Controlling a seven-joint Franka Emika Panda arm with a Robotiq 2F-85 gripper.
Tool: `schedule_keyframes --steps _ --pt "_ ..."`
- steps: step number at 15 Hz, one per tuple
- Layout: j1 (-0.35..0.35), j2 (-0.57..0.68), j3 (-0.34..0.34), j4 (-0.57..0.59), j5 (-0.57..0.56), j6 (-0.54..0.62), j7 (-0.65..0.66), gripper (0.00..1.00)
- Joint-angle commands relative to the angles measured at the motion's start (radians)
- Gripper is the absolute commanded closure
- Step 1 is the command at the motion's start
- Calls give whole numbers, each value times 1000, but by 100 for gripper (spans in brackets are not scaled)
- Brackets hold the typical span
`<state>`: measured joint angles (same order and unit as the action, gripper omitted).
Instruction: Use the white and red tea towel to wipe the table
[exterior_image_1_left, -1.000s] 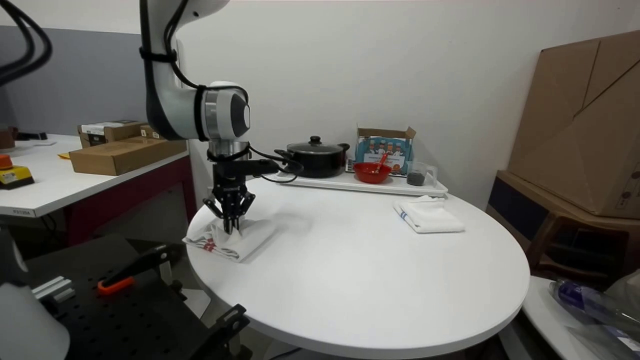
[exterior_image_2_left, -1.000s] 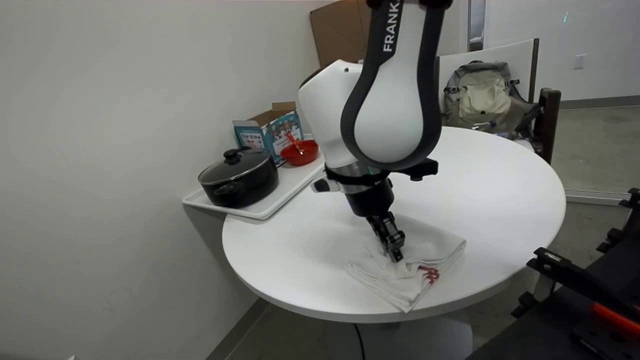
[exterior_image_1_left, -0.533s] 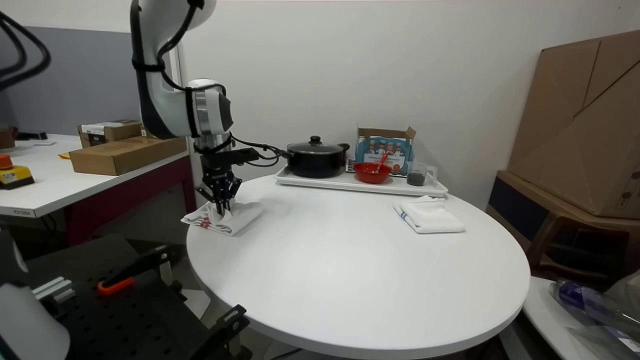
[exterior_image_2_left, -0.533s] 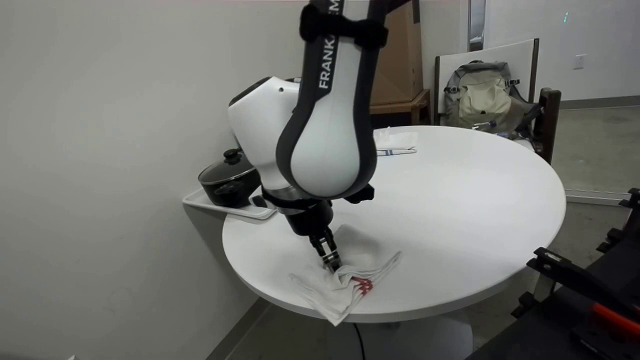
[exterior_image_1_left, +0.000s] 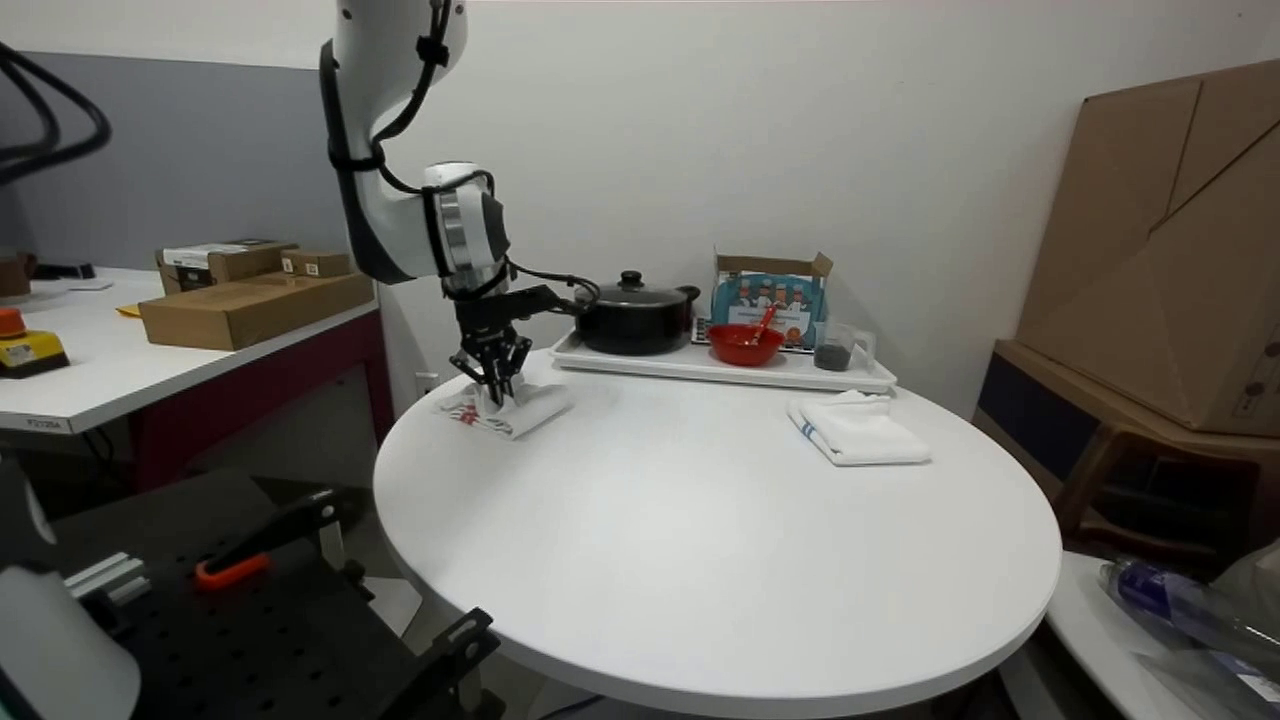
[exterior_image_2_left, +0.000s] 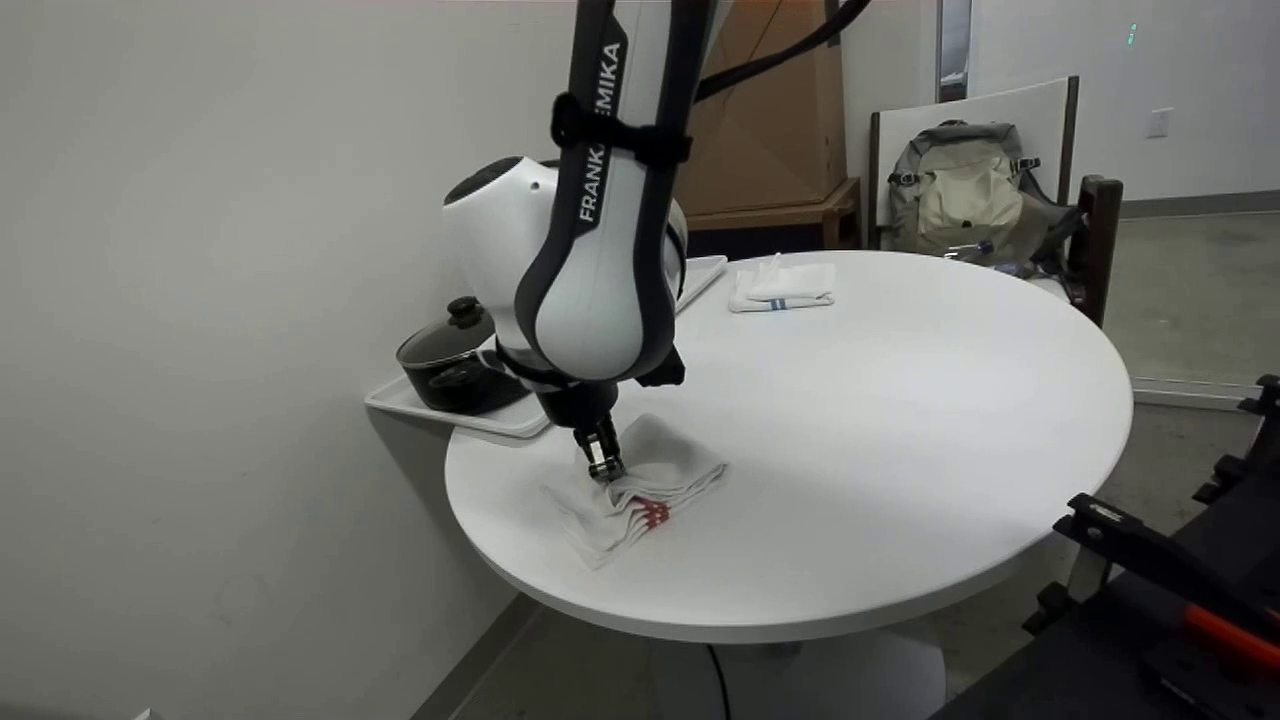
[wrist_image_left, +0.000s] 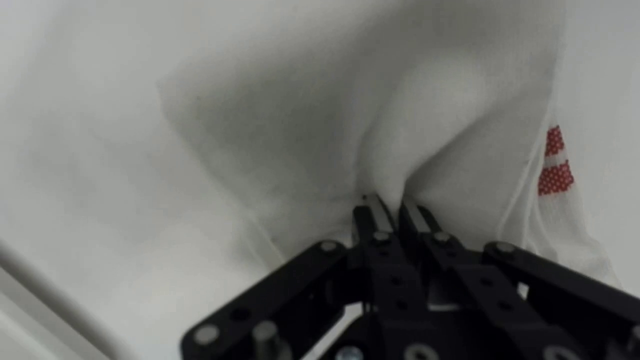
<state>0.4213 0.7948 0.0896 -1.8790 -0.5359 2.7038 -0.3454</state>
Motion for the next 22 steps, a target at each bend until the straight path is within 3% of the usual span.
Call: schedule_keyframes --steps 1,2,4,9,12,19,20,22 --pt "-59 66 -52 78 -4 40 19 95" --pt "-81 68 -58 92 6 31 10 67" --pt "-136 63 -48 108 48 -13 2 59" --pt "-252 -11 -7 104 205 -173 31 21" --pt "-295 -118 12 62 298 -261 75 1" --pt "-298 -409 -12 -95 421 -259 333 0" --pt "-302 -322 -7 -6 389 -269 261 0" --pt "-301 -379 -8 -51 399 -269 307 0"
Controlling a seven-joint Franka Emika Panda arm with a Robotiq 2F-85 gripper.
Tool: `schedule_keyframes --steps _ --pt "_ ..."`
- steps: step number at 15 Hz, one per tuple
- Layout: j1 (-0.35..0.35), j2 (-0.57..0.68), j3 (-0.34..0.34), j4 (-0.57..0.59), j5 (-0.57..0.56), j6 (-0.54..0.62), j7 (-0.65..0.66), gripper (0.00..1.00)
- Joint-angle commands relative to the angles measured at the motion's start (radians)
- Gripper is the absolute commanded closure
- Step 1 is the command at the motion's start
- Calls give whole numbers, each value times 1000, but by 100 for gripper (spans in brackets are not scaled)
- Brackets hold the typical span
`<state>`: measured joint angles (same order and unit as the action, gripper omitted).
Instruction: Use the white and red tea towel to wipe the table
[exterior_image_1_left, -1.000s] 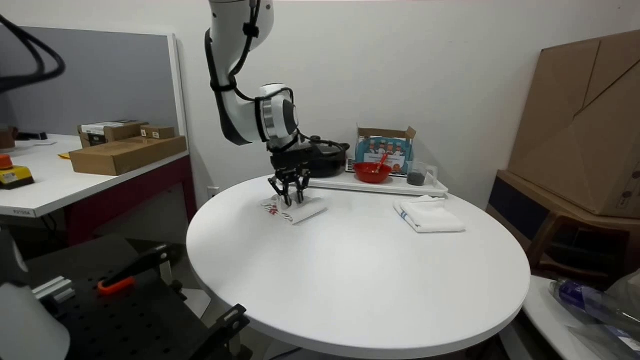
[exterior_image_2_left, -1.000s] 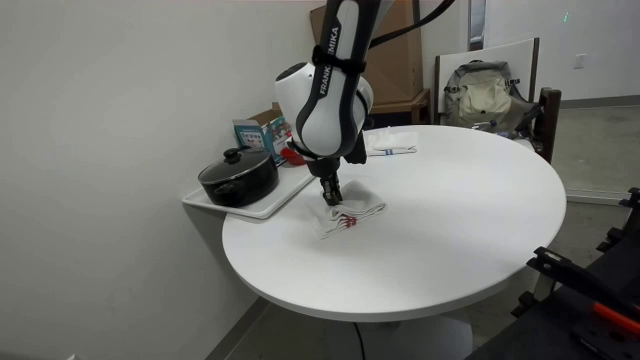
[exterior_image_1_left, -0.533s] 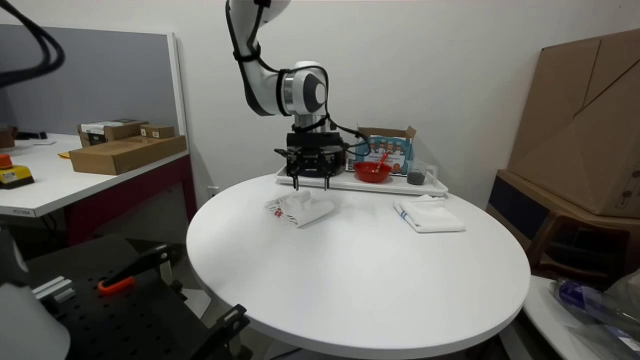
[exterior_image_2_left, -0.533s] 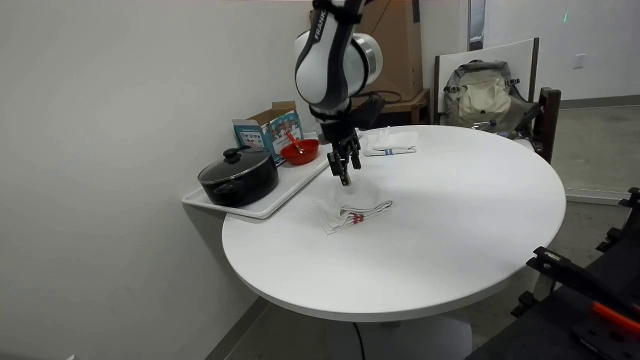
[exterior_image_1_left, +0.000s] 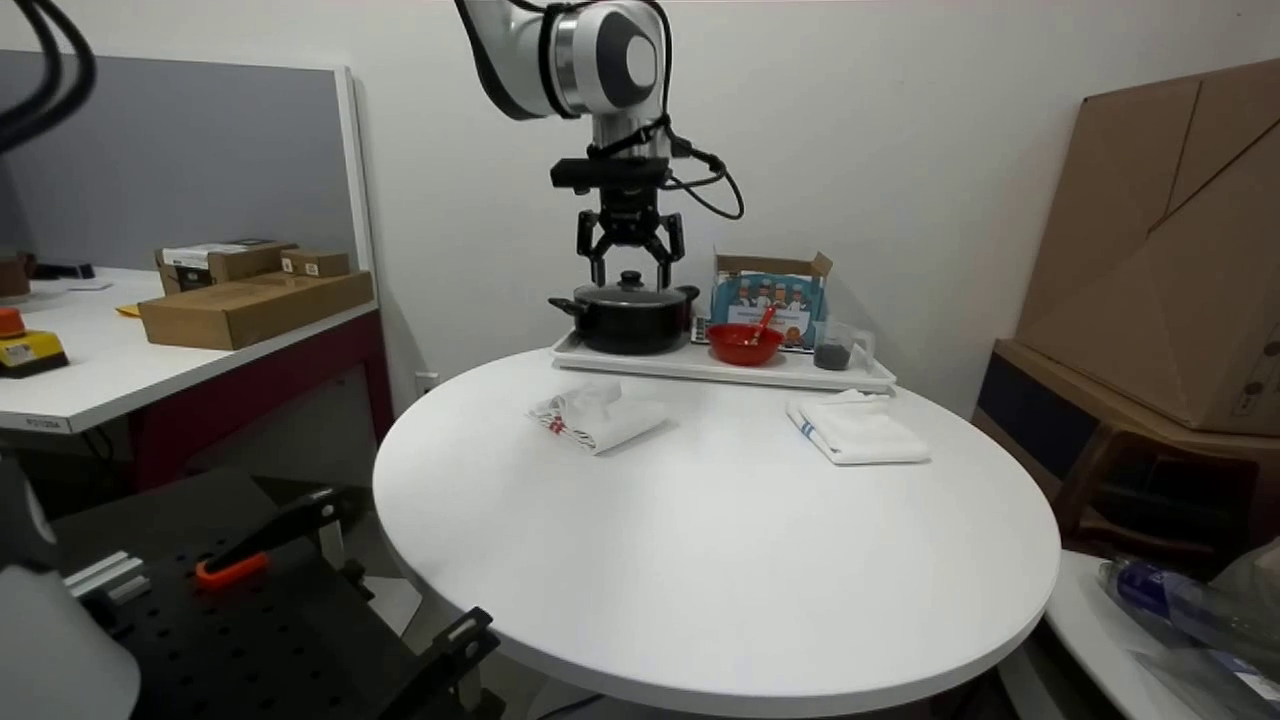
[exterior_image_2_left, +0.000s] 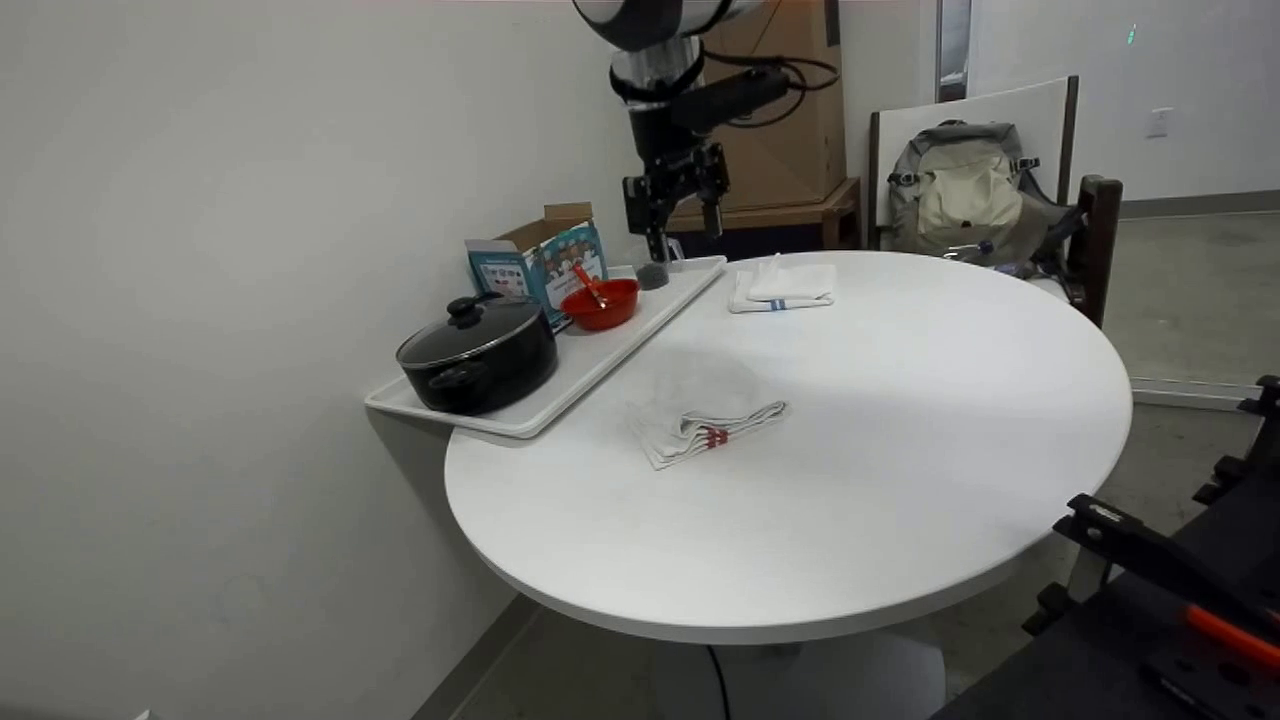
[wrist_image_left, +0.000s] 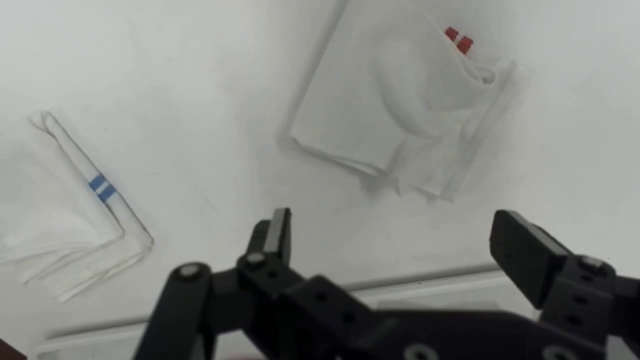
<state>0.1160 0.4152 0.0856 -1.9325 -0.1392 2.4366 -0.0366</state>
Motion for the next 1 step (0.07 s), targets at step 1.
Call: schedule_keyframes --steps 1 --pt "4 -11 -4 -11 4 -2 6 0"
